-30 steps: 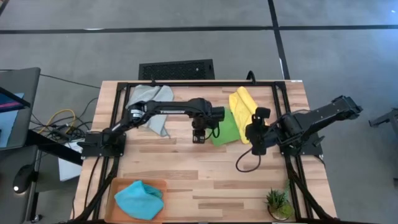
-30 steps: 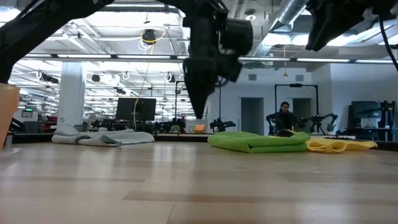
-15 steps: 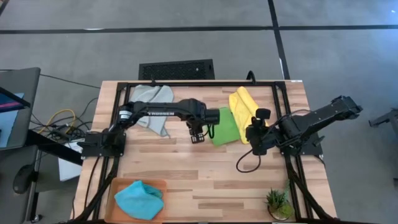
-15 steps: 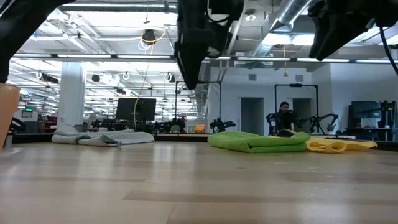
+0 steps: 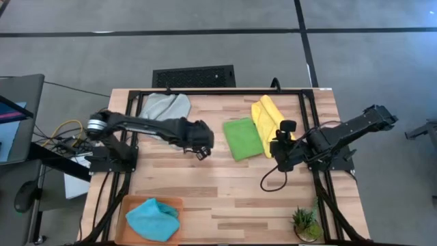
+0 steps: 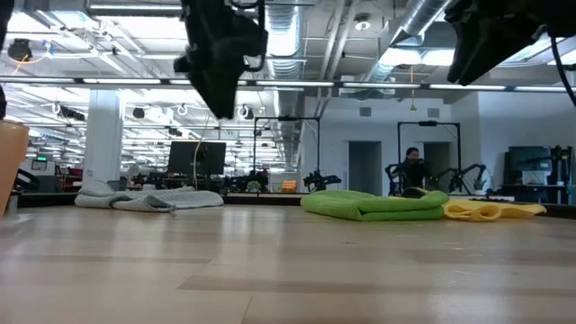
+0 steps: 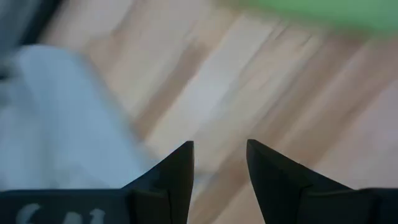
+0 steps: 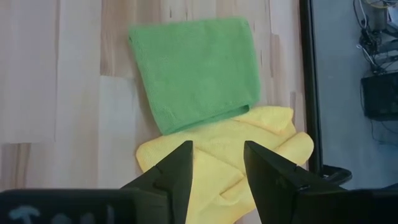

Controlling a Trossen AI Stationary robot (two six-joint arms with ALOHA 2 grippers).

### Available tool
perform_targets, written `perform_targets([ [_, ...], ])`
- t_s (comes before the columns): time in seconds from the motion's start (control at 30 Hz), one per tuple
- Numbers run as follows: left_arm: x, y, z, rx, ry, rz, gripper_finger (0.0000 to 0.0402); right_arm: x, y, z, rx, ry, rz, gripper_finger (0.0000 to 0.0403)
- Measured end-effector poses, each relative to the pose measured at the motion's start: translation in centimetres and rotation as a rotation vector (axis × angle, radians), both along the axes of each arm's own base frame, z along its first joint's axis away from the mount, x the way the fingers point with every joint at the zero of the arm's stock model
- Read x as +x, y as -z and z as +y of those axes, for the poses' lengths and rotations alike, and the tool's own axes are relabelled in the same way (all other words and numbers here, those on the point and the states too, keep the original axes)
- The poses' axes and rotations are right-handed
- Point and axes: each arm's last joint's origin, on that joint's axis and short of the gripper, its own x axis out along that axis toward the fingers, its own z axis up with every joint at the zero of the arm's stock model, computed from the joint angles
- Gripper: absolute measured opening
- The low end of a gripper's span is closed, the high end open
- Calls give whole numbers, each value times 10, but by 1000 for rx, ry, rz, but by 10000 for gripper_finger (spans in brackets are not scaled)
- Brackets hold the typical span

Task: Fold microfiber towels
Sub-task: Put the green microfiber towel into the orange bin

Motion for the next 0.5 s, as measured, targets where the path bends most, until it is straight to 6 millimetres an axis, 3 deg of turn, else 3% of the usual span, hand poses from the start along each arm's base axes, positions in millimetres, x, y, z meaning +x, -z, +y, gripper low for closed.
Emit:
perform_targets([
  [0.2, 11, 28, 9, -169, -72, -515, 139, 4, -1, 2, 20, 4, -43, 166],
  [0.3, 20, 45, 17, -230, -140, -653, 139, 5, -2, 2, 28, 4, -61, 168],
  [0.5, 33, 89, 35, -368, -325, -637, 139, 6, -2, 3, 33, 4, -71, 166],
])
